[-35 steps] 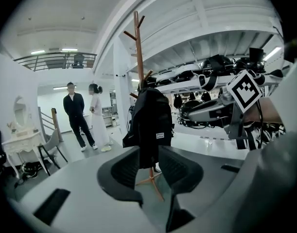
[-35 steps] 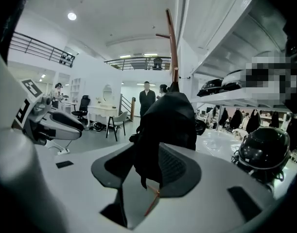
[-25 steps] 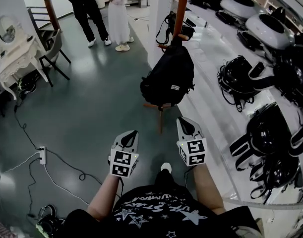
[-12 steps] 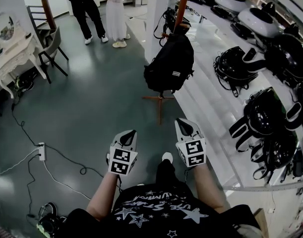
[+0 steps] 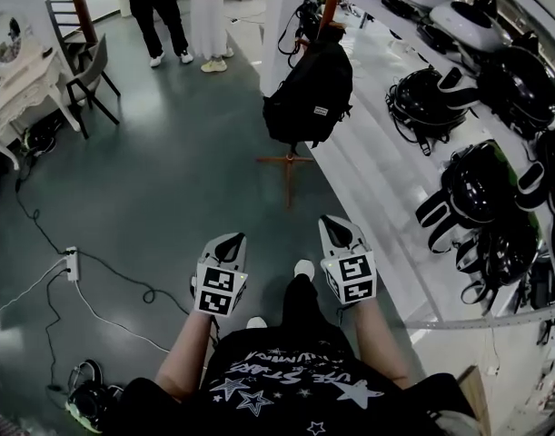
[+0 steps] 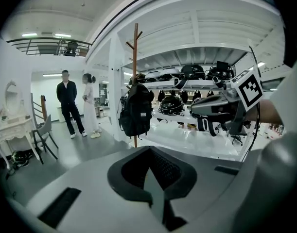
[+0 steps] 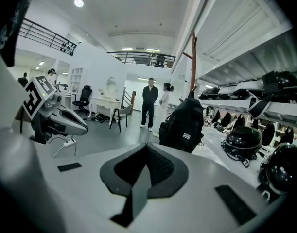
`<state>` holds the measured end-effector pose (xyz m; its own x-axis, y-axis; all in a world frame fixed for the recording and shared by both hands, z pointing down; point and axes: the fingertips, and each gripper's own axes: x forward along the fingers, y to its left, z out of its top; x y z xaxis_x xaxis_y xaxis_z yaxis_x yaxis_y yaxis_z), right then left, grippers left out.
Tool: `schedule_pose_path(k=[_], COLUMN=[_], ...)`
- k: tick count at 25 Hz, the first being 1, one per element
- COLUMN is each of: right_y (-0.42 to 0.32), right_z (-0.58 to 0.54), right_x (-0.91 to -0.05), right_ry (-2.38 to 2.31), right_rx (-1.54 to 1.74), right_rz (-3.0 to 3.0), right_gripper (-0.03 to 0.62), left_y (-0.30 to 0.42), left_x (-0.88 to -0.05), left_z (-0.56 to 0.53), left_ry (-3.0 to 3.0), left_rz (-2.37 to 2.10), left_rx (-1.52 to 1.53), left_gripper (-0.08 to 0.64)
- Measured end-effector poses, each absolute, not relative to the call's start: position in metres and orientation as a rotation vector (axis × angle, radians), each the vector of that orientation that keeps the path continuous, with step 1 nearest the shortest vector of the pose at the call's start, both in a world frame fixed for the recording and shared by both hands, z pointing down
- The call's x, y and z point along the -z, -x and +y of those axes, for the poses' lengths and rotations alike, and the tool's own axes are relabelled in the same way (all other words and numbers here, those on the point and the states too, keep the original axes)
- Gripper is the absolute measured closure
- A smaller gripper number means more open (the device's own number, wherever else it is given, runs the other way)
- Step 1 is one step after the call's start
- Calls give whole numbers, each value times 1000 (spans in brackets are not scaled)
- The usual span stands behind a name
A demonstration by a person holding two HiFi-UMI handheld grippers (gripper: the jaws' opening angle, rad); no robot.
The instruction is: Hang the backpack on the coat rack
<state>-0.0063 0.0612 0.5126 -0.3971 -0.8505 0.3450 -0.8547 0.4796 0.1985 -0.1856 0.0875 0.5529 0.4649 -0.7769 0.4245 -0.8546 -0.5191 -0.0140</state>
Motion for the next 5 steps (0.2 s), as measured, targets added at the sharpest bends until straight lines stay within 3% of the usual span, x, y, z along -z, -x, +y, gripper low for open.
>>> schedule_pose_path(k=[5], right_y=[0], right_z=[69], right_x=[-519], right_ry=[-1441], right_rx=[-33], right_rz=[-2314], right_gripper=[581], left_y=[189], left_x=[-558], left_z=[94], left_ry=[-2504], left_rz=[-1408], left_rx=[-599], left_gripper=[543])
